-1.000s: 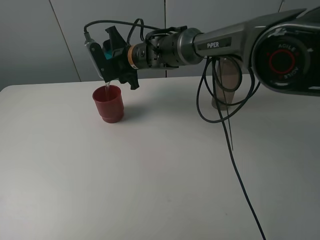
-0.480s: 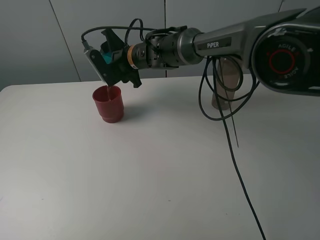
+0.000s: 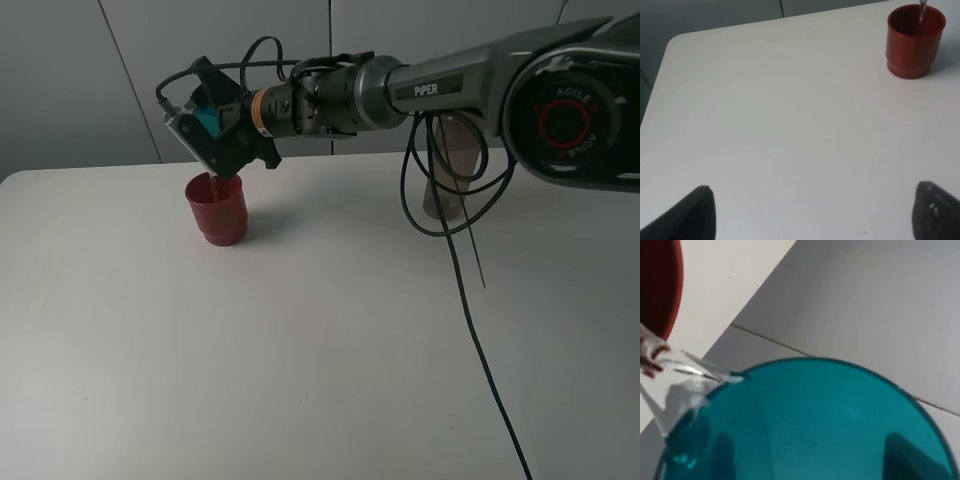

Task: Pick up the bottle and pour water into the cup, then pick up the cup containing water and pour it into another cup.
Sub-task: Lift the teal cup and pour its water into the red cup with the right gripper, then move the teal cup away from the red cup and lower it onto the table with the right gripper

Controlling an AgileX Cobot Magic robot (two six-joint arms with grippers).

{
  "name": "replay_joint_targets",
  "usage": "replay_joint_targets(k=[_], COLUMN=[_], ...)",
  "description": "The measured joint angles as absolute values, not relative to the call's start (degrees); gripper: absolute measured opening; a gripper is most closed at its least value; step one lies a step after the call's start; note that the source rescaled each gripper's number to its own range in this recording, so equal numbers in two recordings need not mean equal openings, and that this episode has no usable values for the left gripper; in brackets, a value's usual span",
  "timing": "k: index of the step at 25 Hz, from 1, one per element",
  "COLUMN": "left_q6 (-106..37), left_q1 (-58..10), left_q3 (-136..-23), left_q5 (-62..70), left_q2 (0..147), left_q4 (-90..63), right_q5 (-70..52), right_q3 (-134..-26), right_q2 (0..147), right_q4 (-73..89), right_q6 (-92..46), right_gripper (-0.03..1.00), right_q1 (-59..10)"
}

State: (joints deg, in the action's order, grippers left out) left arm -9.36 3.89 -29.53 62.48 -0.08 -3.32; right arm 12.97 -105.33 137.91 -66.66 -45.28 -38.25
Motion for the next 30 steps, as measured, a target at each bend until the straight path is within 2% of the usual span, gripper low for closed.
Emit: replay_joint_targets(k=[21,26,30], left_q6=[-9.4,-9.5,-9.6], left_q1=[3.9,3.9,3.9], left_q3=[-29.5,-29.5,-29.5], left_q5=[62.5,62.5,62.5], left_q2=[-0.1,-0.1,-0.1], left_q4=[-3.3,-3.3,-3.3], right_q5=[13.4,13.0,6.8], right_q3=[-105.3,-105.3,-104.3], right_q2=[137.9,137.8,135.5], right_q4=[-63.2,-55.6,-48.9], right_q6=[-49.2,-41.6,-27.9], right_gripper=[0.09,0.09,0.09], right_q1=[-38.2,-38.2,-38.4])
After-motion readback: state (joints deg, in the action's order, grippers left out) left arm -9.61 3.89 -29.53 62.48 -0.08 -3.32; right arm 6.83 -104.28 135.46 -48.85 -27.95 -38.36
